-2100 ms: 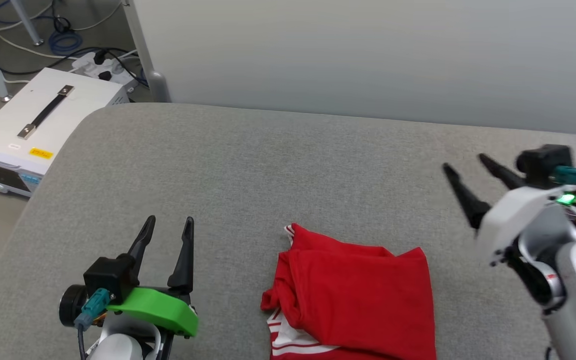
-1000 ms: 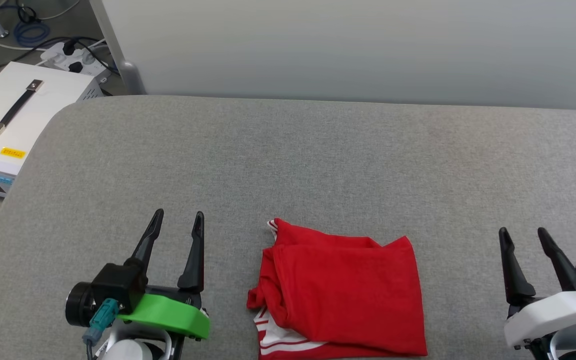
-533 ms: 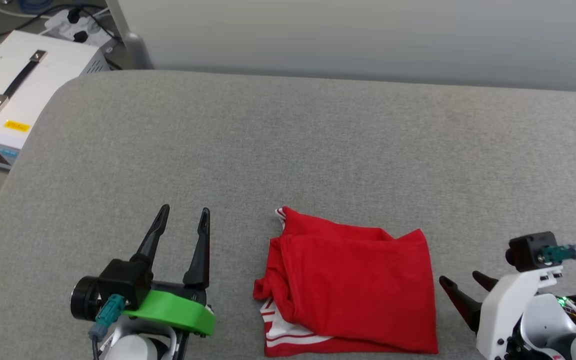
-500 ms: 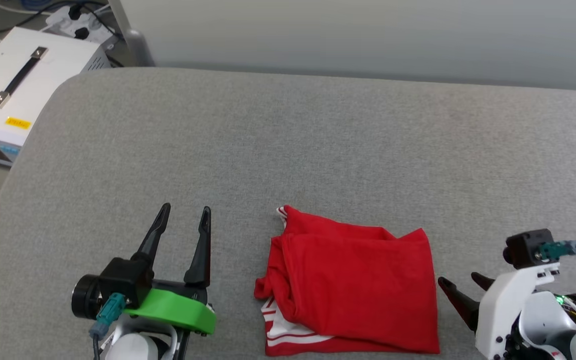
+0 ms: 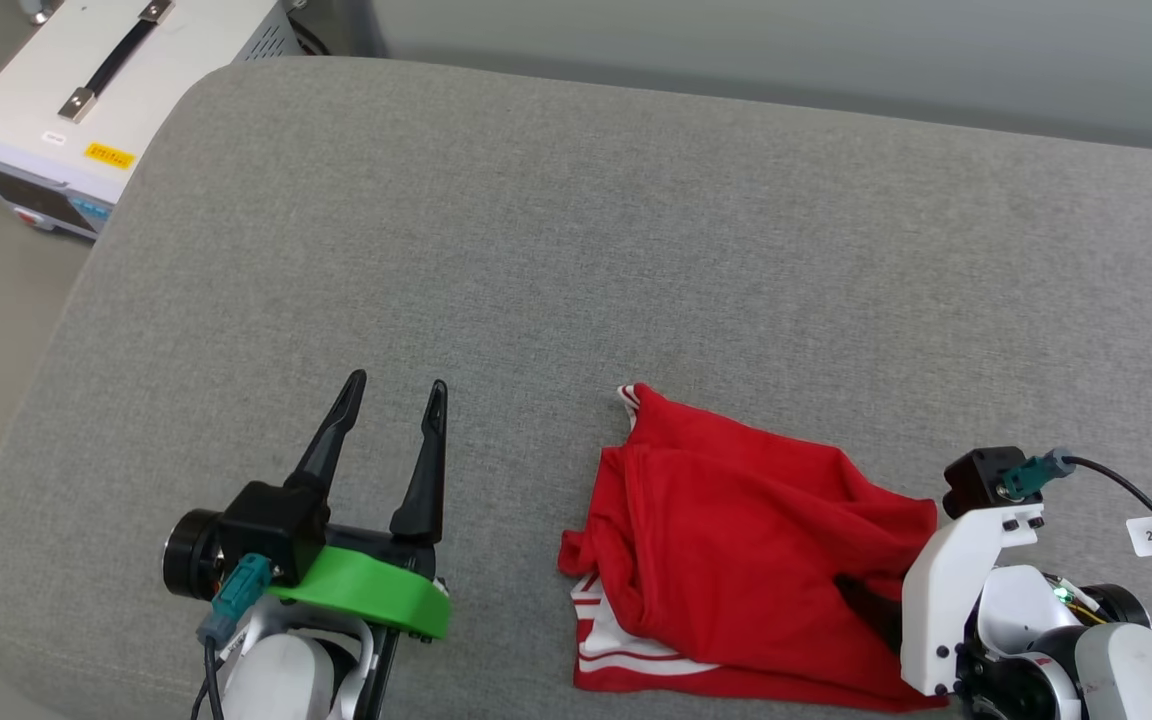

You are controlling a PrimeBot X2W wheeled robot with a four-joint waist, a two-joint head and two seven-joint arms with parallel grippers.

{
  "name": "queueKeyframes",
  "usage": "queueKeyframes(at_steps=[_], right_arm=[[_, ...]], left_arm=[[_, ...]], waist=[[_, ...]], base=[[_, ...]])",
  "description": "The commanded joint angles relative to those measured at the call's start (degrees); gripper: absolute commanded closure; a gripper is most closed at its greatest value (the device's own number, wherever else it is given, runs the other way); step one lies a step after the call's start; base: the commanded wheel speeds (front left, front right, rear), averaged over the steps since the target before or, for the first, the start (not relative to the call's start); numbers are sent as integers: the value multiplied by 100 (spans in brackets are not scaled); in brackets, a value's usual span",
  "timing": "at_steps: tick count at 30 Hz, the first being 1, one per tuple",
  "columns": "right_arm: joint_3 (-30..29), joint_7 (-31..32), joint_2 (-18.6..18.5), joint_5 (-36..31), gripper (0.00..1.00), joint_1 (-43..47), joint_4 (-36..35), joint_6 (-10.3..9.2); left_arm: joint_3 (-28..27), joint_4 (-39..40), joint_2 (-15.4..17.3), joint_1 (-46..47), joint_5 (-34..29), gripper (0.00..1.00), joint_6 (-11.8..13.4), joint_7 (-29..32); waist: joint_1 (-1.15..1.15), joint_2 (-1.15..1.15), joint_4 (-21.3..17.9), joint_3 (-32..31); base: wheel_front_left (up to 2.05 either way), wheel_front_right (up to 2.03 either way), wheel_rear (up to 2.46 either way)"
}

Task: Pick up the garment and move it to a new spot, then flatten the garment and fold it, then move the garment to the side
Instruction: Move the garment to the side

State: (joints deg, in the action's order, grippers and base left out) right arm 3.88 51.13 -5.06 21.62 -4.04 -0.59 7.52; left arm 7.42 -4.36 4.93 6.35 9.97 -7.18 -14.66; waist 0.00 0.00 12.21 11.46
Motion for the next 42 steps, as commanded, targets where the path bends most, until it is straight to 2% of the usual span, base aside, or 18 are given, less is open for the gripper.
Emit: queueKeyframes(at_steps=[1,3,4,5,6,10,16,23,24,32,39,42], right_arm=[[35,-32,50,-71,0,-35,205,-3],[81,-57,64,-125,0,-28,376,-3],[105,-60,68,-134,13,-17,445,-3],[132,-84,70,-134,66,-12,510,-3],[154,-117,58,-142,100,-12,553,-3],[341,-455,-180,-185,100,-62,607,-3],[640,-738,-662,-327,100,-126,330,-3],[1135,-744,-1577,-348,100,-247,-215,-3],[1312,-733,-2042,-311,100,-380,-385,-3],[1548,-845,-3286,-258,100,-784,-472,-3],[1525,-1222,-4162,-54,100,-1151,44,-3],[1407,-1657,-4447,-84,100,-1361,488,-3]], left_arm=[[12,0,-25,93,4,0,-30,-34],[17,-2,-25,100,10,0,-30,-34],[18,-6,-24,101,11,0,-30,-34],[17,-13,-23,99,12,0,-30,-34],[16,-20,-21,97,13,0,-30,-34],[41,-60,14,45,30,0,-30,-34],[64,-79,78,-72,68,0,-30,-34],[205,-36,108,-166,192,0,-30,-34],[279,-56,157,-192,252,0,-30,-34],[626,-27,179,39,208,0,-31,-34],[982,-55,315,506,78,0,-31,-34],[1156,-35,408,763,86,0,-31,-34]], waist=[[0,0,69,64],[0,0,86,75],[0,0,89,74],[0,0,89,70],[0,0,85,63],[0,0,-37,-104],[0,0,-321,-355],[0,0,-867,-484],[0,0,-1176,-429],[0,0,-1946,27],[0,0,-2503,754],[0,0,-2659,1094]], base=[[0,0,0],[0,0,0],[0,0,0],[0,0,0],[0,0,0],[0,0,0],[0,0,0],[0,0,0],[0,0,0],[0,0,0],[0,0,0],[0,0,0]])
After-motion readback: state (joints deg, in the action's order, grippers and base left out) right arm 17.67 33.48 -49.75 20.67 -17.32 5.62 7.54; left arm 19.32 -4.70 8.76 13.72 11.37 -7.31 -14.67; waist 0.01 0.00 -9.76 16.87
